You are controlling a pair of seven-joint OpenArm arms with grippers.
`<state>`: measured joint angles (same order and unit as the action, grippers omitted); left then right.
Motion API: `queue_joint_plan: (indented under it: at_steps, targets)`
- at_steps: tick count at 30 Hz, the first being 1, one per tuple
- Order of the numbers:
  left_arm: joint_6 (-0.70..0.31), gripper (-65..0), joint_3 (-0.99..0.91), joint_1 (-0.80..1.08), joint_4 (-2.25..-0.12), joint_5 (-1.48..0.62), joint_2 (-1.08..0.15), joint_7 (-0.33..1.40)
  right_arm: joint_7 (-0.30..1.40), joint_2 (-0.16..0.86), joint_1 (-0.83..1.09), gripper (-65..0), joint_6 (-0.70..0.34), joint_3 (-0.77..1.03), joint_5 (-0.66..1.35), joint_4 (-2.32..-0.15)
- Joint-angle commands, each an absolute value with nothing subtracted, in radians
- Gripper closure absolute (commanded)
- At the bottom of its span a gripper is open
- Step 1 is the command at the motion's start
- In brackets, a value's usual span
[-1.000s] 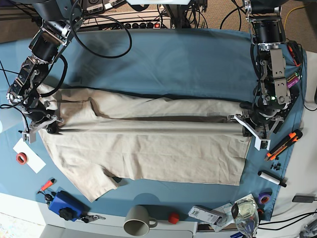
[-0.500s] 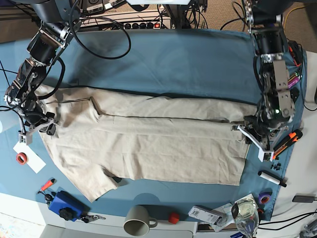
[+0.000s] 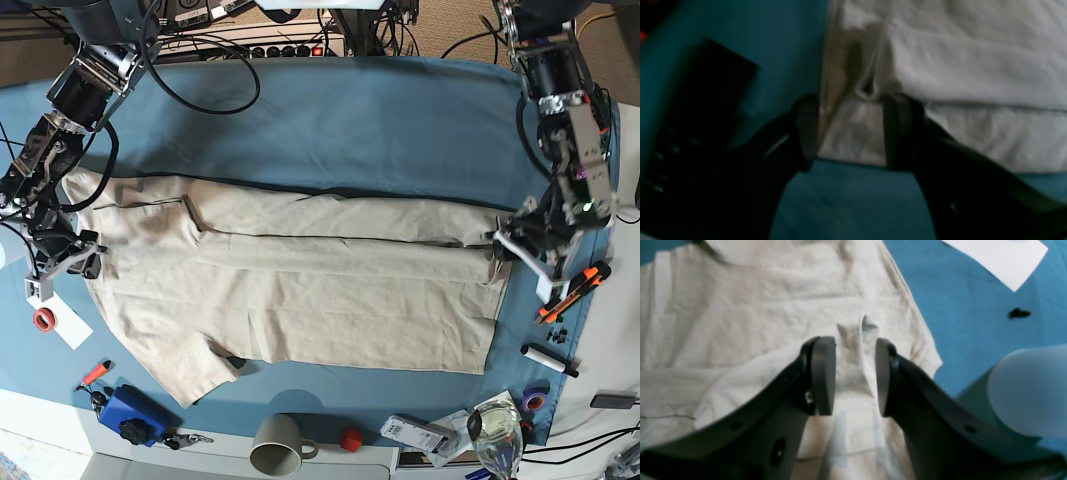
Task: Fold the T-shirt properly
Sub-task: 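Lower the folded shoulder edge onto the shirt and open both grippers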
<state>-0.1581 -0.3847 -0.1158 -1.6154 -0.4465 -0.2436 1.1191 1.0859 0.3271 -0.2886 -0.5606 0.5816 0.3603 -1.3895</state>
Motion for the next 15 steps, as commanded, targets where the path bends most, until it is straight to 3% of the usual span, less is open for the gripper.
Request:
queue_joint_plan:
  at_steps: [1,9,15]
  targets:
    - [-0.159,-31.4,-0.413,-0.123,-1.634,-0.469,-0.254,1.099,1.071,0.349,-0.310,-20.6,-0.559,0.597,0.374,-1.408]
    - [-0.218,-31.4,-0.482,-0.080,-1.607,-0.574,-0.251,1.073,1.116,0.349,-0.310,-20.6,-0.561,0.715,0.448,-1.408]
    - [-0.192,-31.4,-0.471,-0.083,-1.514,-0.553,-0.247,1.030,1.122,0.350,-0.284,-20.6,-0.561,0.753,0.457,-1.408]
